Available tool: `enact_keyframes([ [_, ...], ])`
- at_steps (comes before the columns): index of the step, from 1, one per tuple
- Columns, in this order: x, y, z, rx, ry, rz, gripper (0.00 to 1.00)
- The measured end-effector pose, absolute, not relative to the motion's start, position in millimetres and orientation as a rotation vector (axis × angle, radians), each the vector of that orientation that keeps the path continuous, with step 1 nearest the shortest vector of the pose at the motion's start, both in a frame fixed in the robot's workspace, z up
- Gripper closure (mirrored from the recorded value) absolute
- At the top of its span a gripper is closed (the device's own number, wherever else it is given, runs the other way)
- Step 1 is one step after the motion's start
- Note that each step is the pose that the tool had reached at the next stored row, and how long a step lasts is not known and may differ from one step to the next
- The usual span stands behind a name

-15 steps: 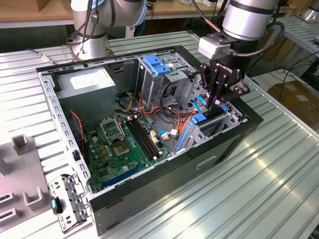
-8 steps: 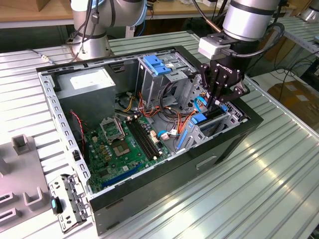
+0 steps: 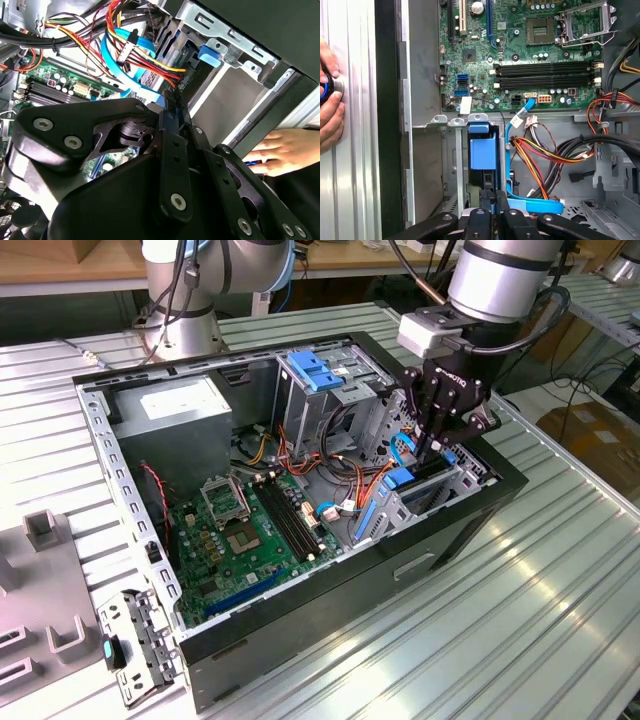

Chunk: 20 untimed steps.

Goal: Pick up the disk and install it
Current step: 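Insert the second disk wire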

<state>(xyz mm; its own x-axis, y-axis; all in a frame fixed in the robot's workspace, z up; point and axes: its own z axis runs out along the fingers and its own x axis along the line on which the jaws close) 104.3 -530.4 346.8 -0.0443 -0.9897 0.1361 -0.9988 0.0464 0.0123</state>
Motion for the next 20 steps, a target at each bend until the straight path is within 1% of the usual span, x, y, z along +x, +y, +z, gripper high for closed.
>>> enact_keyframes([
  [8, 104.7, -530.4, 344.5, 2.081, -2.206, 0.131, 0.84],
  [15, 104.6, -530.4, 346.1, 2.090, -2.219, 0.156, 0.84],
  [20, 104.6, -530.4, 344.7, 2.091, -2.220, 0.158, 0.84],
])
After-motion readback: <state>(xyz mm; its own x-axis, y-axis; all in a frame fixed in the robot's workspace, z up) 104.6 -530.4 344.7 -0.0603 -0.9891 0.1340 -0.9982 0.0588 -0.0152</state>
